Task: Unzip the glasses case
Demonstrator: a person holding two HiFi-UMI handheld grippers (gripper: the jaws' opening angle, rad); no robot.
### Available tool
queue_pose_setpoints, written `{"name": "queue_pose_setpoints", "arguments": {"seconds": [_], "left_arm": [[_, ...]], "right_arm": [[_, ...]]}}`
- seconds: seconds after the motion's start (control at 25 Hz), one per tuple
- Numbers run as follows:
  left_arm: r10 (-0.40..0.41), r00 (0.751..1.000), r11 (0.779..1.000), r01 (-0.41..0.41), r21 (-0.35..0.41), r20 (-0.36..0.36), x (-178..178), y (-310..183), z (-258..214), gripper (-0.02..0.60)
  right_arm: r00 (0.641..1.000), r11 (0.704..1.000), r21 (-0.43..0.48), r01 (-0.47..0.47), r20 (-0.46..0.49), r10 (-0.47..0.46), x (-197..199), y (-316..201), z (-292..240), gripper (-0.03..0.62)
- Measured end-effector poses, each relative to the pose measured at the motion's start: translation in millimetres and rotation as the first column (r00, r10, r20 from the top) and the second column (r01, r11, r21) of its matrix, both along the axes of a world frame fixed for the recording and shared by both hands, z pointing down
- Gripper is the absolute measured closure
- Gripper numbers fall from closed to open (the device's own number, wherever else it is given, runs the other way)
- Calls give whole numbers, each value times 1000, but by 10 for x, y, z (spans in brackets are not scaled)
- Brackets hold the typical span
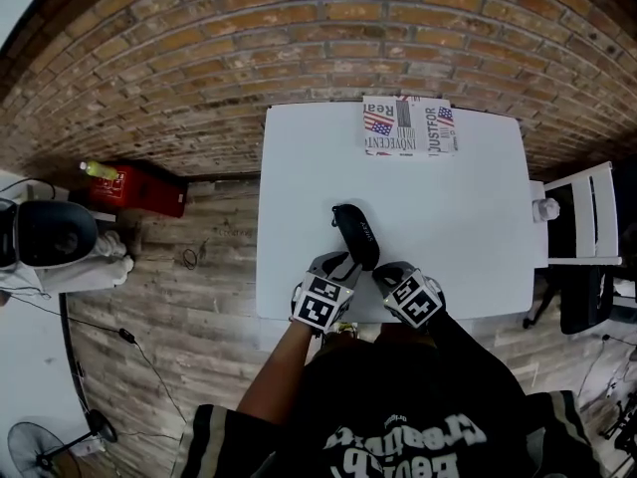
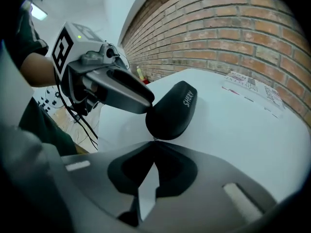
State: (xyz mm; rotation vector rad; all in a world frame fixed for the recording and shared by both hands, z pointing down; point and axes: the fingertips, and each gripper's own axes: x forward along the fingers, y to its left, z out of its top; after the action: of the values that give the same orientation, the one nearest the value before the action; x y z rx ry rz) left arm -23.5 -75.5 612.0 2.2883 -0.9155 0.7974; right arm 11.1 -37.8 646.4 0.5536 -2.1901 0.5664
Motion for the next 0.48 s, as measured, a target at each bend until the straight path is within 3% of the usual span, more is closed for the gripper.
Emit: {"name": "queue_pose_setpoints", "arguments": {"seconds": [0.16, 0.28, 0.48], "left_arm": [[-63, 998, 997, 64, 35, -27, -108, -132, -136, 441], [-66, 997, 996, 69, 59, -41, -62, -232, -208, 439], [-47, 998, 998, 45, 51, 42, -65, -273, -14, 433]], "right_arm": [[996, 995, 58, 80, -37, -78, -209, 16, 2, 580], [990, 989, 79, 128, -69, -123, -318, 42, 13, 580], [989, 989, 76, 130, -80, -124, -365, 50, 63, 580]]}}
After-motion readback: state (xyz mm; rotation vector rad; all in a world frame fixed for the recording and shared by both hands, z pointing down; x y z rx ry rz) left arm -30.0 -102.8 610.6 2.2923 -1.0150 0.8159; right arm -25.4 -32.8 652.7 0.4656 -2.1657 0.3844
